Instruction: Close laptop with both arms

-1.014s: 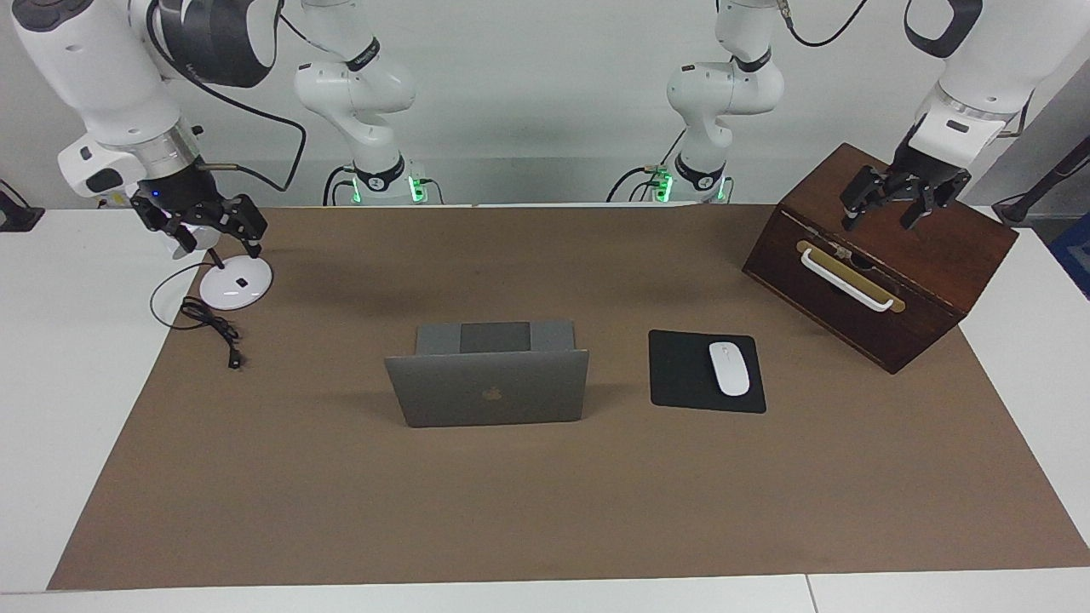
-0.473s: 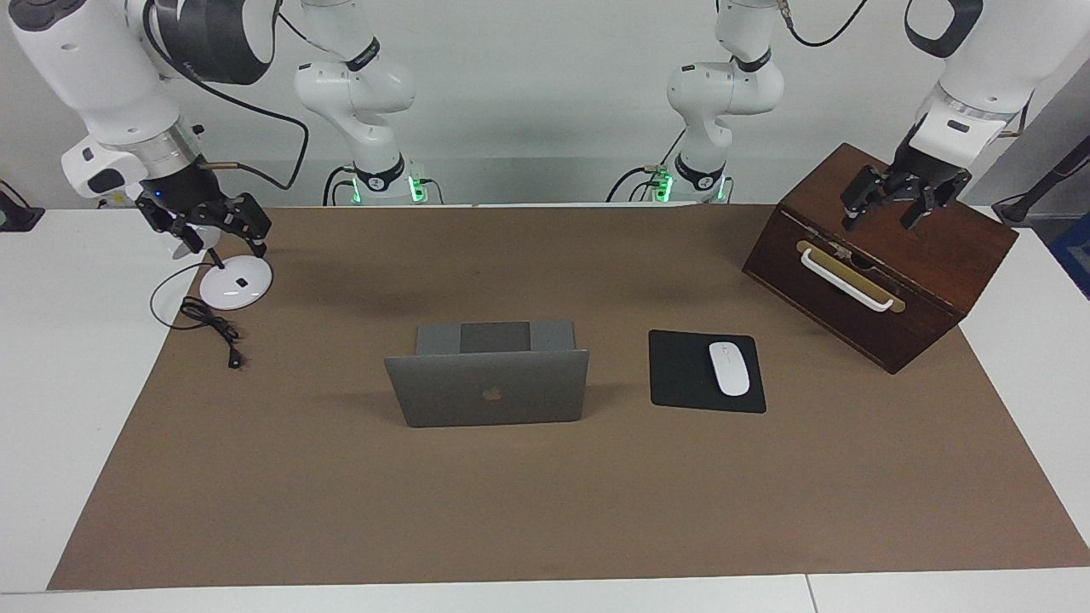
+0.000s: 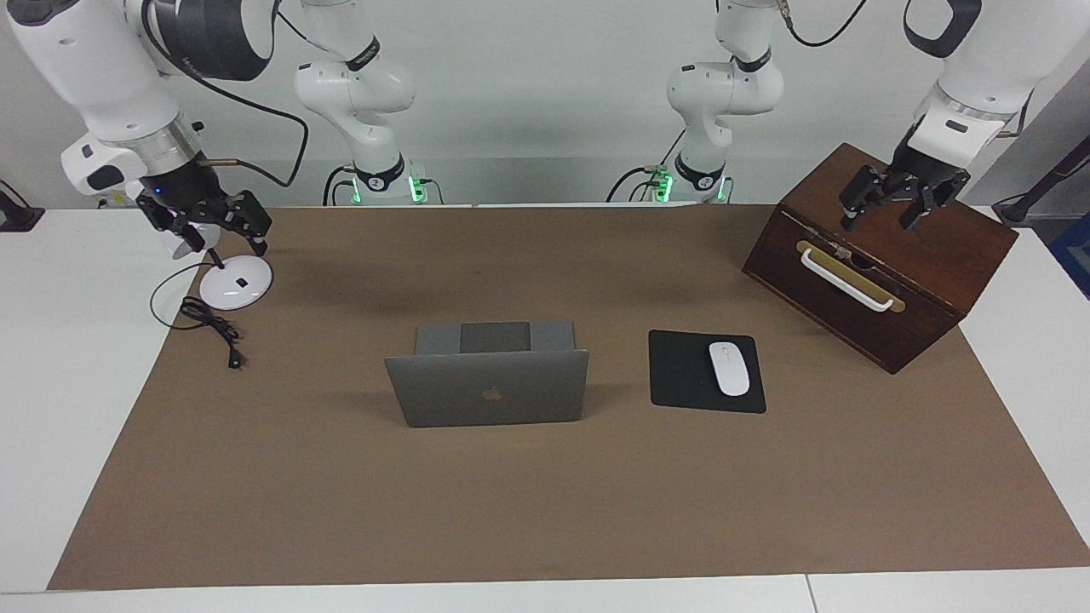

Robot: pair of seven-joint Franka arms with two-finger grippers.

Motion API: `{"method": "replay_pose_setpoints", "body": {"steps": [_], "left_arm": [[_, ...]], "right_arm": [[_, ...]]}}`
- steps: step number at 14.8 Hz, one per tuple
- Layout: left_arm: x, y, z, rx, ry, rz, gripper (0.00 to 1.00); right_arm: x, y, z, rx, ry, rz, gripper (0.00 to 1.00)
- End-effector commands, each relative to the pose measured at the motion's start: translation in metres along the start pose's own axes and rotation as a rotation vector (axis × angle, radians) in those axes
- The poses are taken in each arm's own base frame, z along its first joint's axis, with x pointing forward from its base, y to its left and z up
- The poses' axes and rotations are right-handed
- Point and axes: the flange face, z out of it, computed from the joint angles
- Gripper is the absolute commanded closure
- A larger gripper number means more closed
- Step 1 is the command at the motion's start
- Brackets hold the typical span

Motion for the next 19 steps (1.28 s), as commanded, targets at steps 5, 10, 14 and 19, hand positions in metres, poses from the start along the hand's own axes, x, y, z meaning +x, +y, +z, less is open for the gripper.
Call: {"method": "replay_pose_setpoints", "body": {"steps": [5, 10, 14, 19], "left_arm": [[-0.007, -0.004, -0.002, 0.012, 0.008, -0.017, 0.00], [-0.006, -0.005, -0.002, 0.012, 0.017, -0.021, 0.02], [-0.005, -0.007, -0.002, 0.013, 0.023, -0.021, 0.76], [-0.004, -0.008, -0.003, 0.012, 0.034, -0.026, 1.00]], "right_arm": [[-0.004, 0.003, -0.006, 0.001, 0.009, 0.005, 0.09], [-0.002, 0.009, -0.007, -0.004, 0.023, -0.096, 0.90], [0.010, 0.010, -0.008, -0.027, 0.111, -0.145, 1.00], [0.042, 0.003, 0.008, -0.066, 0.228, -0.221, 1.00]]}}
